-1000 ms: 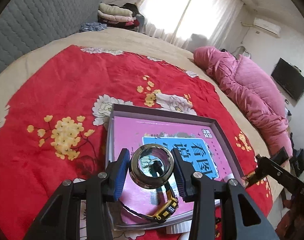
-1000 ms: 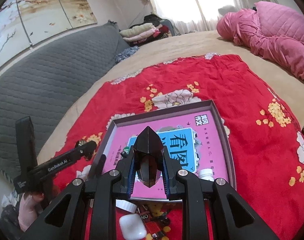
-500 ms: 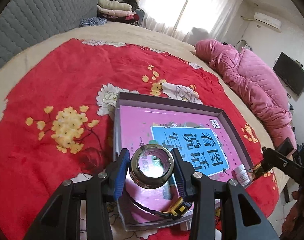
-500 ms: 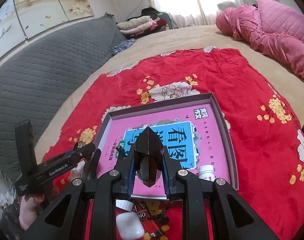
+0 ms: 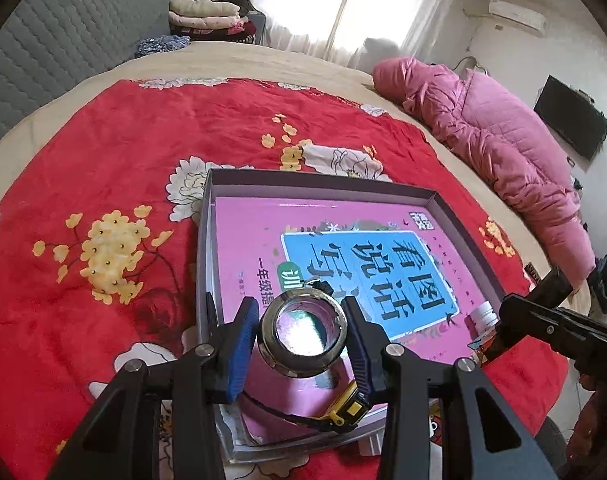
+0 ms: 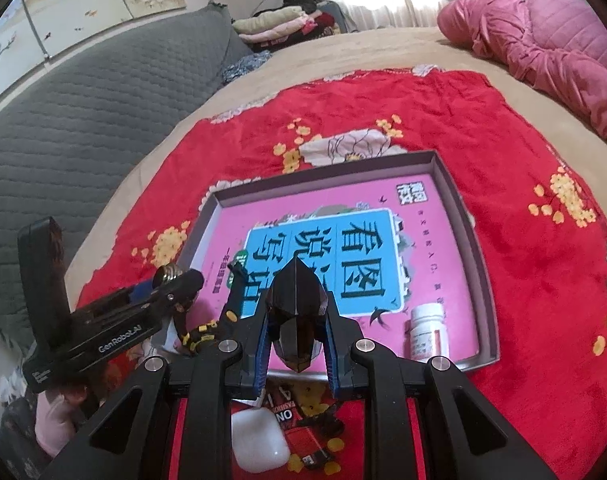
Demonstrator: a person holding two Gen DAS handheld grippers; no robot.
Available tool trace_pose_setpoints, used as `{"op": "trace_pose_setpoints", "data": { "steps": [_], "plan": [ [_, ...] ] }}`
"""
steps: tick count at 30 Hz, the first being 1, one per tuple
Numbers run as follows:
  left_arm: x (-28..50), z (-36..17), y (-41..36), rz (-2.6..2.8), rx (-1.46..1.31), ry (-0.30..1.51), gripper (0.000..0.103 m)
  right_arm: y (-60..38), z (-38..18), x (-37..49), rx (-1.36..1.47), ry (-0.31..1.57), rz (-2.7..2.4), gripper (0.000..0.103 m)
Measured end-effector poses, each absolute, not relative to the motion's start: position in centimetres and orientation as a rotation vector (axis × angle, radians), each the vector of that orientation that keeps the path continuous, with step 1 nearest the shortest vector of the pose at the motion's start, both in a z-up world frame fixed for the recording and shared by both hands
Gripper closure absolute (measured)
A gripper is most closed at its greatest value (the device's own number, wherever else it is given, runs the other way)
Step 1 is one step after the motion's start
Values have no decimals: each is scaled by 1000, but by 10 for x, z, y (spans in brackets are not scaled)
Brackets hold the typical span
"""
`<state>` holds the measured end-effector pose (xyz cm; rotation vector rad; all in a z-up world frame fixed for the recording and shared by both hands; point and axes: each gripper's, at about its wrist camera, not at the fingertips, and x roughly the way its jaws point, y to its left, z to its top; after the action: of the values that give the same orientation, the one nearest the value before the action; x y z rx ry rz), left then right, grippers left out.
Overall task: Organize rigid objects
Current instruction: 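Lower the glass jar onto the workbook with the left tool while the right tool lowers the black tube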
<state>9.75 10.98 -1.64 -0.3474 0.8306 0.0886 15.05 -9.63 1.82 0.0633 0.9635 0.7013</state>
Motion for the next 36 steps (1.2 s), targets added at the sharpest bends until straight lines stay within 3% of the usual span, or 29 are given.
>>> {"op": "trace_pose_setpoints", "data": {
  "steps": [36],
  "plan": [
    [105, -41, 105, 86, -325, 889, 61, -101, -21, 164, 33, 985, 624, 80]
  ]
}}
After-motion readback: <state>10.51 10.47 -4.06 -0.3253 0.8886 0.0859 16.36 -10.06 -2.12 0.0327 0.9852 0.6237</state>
